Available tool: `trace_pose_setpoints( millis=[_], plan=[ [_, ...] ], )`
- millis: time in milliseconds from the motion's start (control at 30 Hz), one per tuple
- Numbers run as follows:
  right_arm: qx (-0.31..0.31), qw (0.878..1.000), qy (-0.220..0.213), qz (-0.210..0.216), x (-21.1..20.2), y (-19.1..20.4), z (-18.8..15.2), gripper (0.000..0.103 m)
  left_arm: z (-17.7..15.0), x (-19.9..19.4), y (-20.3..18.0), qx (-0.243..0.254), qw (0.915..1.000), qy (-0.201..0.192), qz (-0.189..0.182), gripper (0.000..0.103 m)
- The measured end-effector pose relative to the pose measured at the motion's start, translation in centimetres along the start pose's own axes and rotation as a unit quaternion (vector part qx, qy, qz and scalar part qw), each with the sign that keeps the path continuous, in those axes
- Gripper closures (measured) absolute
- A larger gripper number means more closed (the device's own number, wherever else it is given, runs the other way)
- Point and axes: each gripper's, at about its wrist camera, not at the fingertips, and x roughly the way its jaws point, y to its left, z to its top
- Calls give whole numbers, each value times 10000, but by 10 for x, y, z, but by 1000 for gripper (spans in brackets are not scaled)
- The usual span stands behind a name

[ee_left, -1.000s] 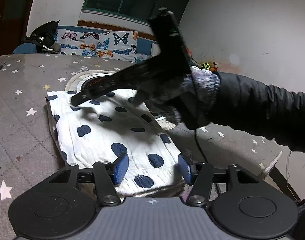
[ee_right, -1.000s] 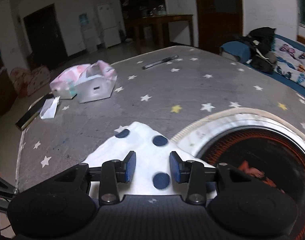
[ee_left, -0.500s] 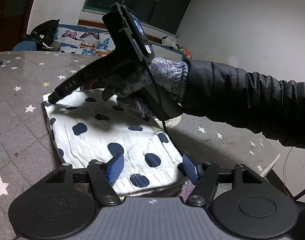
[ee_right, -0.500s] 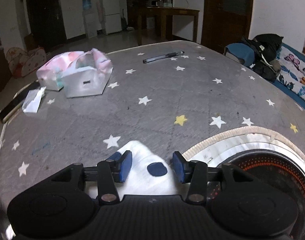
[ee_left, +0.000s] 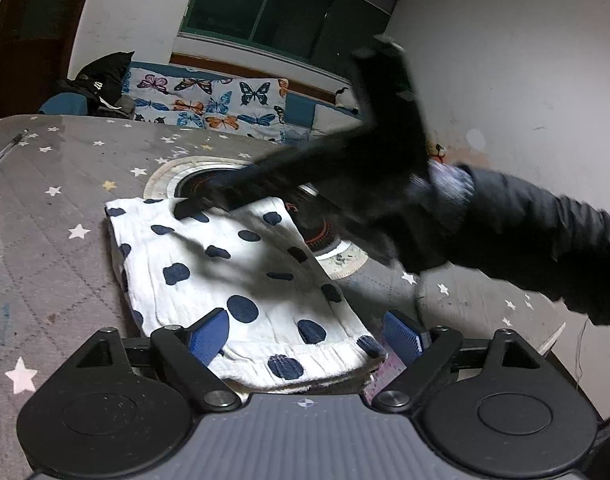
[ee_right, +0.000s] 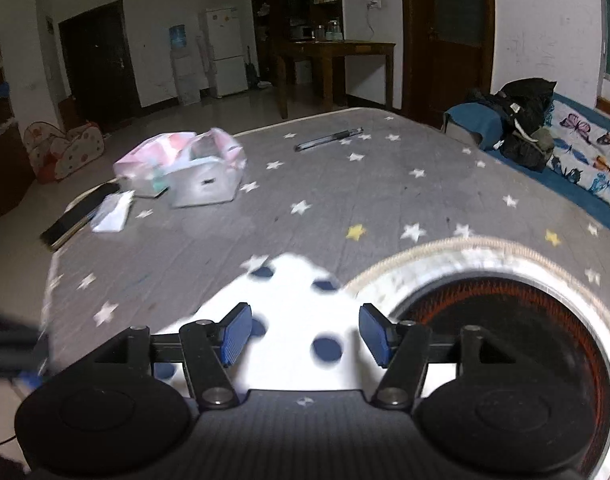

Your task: Fold clothes

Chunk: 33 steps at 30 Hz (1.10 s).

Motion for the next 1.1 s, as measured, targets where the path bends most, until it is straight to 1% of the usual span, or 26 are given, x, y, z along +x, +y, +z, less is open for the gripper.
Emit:
trace_pose_setpoints(
  millis=[200, 300, 433, 533, 633, 733, 800, 900, 967, 1000, 1033, 1067, 1100],
  plan=[
    [87, 9997, 52, 200, -26, 12, -36, 41, 0, 1, -1, 5, 10000, 17, 73, 15],
    [71, 9998, 67, 173, -37, 17, -53, 36, -2, 2, 0, -10, 9999, 54, 103, 15],
    [97, 9999, 71, 76, -49, 19, -69, 36, -5, 1, 2, -36, 9998, 101, 151, 14],
    [96, 10000, 3, -7, -61, 22, -75, 36, -4, -5, 5, -36, 9998, 47, 163, 14],
    [21, 9998, -165, -57, -73, 29, -76, 35, 0, -11, 6, -94, 9997, -118, 182, 14],
    [-27, 9995, -317, -15, -77, 36, -75, 34, 4, -13, 9, -165, 9992, -221, 298, 14],
    [-20, 9996, -262, 38, -72, 38, -77, 34, 4, -14, 12, -230, 9987, -237, 399, 14],
    [-54, 9999, -131, 9, -65, 41, -83, 34, 0, -18, 15, -276, 9982, -213, 488, 14],
    [-5, 9998, -174, 11, -68, 41, -86, 33, -4, -22, 16, -250, 9982, -197, 505, 13],
    [42, 9997, -233, -2, -70, 40, -86, 26, -7, -24, 16, -226, 9982, -176, 527, 11],
    [89, 9995, -296, -22, -73, 38, -86, 22, -10, -25, 16, -198, 9982, -150, 546, 11],
    [143, 9993, -351, -33, -76, 37, -85, 19, -13, -26, 16, -168, 9983, -115, 551, 11],
    [198, 9990, -403, -41, -79, 35, -85, 19, -16, -27, 16, -126, 9983, -75, 564, 11]
  ],
)
